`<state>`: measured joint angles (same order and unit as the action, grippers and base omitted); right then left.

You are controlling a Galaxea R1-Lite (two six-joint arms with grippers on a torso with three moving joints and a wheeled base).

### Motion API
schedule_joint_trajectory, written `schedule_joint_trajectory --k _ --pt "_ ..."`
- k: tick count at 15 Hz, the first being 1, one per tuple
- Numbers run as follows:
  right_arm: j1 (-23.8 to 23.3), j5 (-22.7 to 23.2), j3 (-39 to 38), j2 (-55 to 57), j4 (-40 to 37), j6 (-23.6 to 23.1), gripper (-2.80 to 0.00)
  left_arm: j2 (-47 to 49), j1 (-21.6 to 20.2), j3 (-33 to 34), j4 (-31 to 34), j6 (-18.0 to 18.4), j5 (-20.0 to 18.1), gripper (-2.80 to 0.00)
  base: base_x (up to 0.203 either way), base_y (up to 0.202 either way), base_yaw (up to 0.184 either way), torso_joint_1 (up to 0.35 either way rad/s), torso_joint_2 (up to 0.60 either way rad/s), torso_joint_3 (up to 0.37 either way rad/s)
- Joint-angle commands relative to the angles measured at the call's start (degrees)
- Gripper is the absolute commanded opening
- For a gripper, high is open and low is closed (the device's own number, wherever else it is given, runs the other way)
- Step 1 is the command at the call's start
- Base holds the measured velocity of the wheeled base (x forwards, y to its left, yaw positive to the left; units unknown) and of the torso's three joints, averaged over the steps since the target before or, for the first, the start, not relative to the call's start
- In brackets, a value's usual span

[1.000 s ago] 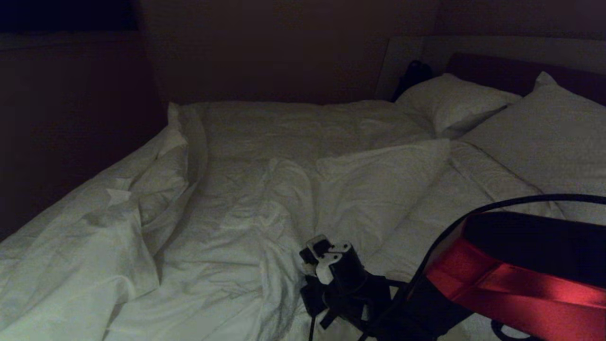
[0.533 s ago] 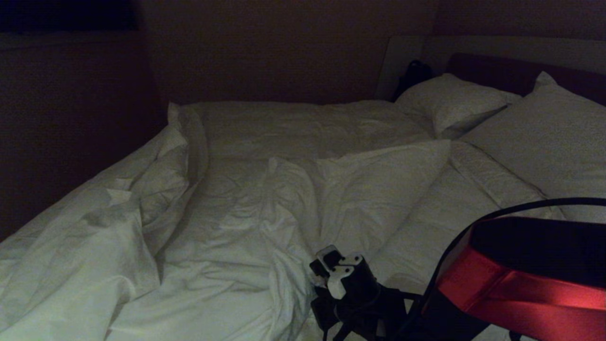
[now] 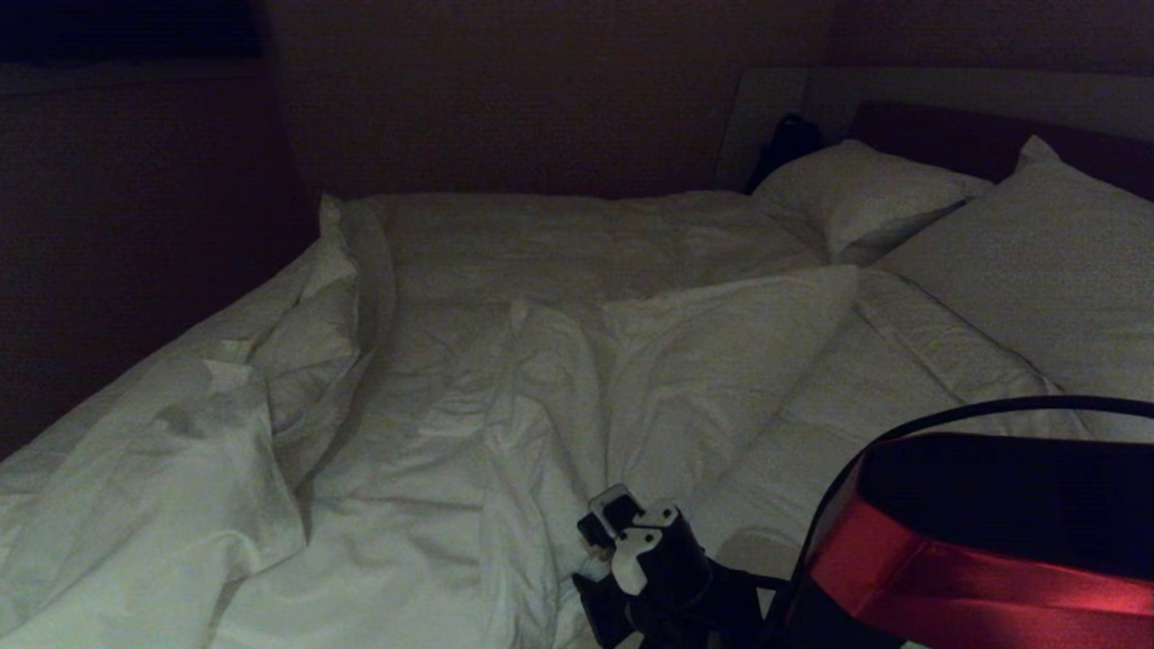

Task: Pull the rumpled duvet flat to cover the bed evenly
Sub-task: Flatten the corners of the folded blanket

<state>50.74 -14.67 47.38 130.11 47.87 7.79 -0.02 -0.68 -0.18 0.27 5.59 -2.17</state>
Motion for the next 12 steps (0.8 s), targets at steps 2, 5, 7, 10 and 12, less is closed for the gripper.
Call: schedule_joint_trajectory --k 2,5,7,10,12 --pt "0.32 -0.45 0.43 -3.20 1.62 -0.14 0.00 0.02 -0.02 0.01 0.00 0.04 -0.03 -2.80 0.000 0.000 0.000 0.000 0.00 0.000" --pt "-0.18 -0.51 2.56 -7.84 1.18 -1.35 0.00 0.02 -0.02 0.01 0.00 0.04 -0.03 -2.80 0.000 0.000 0.000 0.000 0.00 0.000" --pt "-1.90 -0.53 8.03 -9.70 -0.55 -3.51 0.00 0.02 -0.02 0.01 0.00 0.04 -0.03 -2.80 0.000 0.000 0.000 0.000 0.00 0.000" --pt "-3.42 -0.46 14.92 -8.06 -4.92 -4.43 0.00 0.02 -0.02 0.01 0.00 0.04 -0.03 -2.80 0.000 0.000 0.000 0.000 0.00 0.000" --pt "-4.39 -0.40 24.11 -4.89 -9.28 -4.60 0.00 0.02 -0.02 0.01 0.00 0.04 -0.03 -2.80 0.000 0.000 0.000 0.000 0.00 0.000"
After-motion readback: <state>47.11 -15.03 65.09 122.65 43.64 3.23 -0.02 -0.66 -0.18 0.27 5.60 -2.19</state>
